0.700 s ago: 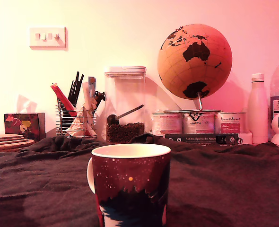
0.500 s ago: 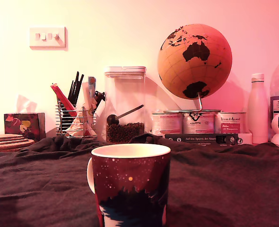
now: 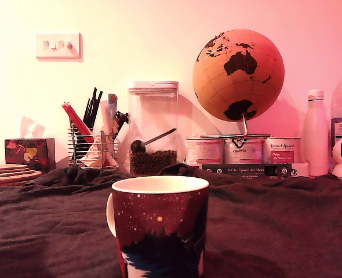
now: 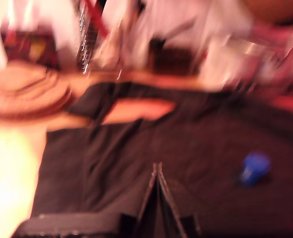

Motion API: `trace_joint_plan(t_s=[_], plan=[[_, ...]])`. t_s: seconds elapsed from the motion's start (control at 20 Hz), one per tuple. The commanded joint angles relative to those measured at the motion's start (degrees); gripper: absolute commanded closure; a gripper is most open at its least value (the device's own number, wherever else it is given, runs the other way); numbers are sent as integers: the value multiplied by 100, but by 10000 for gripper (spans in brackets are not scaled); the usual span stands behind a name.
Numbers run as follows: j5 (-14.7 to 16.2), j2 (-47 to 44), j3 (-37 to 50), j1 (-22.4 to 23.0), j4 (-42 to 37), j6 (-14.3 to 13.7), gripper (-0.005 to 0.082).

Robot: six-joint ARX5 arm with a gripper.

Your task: Pick up the coffee capsules on the table and drop them inside the coffee cup

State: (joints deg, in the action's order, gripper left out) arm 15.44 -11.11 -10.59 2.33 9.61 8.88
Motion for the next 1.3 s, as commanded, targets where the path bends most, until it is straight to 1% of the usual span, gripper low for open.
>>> trace_joint_plan(t_s=[0.0, 0.1, 0.2, 0.4, 0.45, 0.5, 0.55, 0.6, 0.65, 0.7, 0.75, 0.8, 0.85, 1.0, 1.15, 1.2, 1.25], plan=[[197, -74, 94, -7, -160, 59, 788], [409, -219, 94, -7, -205, 83, 788], [748, -511, 94, -2, -391, 83, 788], [1384, -1344, 94, 46, -1029, 77, 788], [1493, -1596, 94, 81, -1169, 9, 788], [1613, -1834, 94, 127, -1314, -164, 788], [1698, -2070, 94, 184, -1456, -164, 788], [1759, -2286, 94, 258, -1578, -415, 788], [1779, -2479, 94, 348, -1648, -767, 788], [1781, -2664, 94, 442, -1707, -957, 788], [1781, -2824, 94, 540, -1759, -957, 788], [1779, -2977, 94, 638, -1812, -1095, 788], [1781, -3119, 94, 739, -1875, -1172, 788], [1775, -3464, 94, 994, -2044, -1235, 788], [1770, -3661, 94, 1075, -2033, -1237, 787], [1749, -3705, 94, 1075, -2041, -1237, 771], [1679, -3740, 94, 1075, -2072, -1237, 701]])
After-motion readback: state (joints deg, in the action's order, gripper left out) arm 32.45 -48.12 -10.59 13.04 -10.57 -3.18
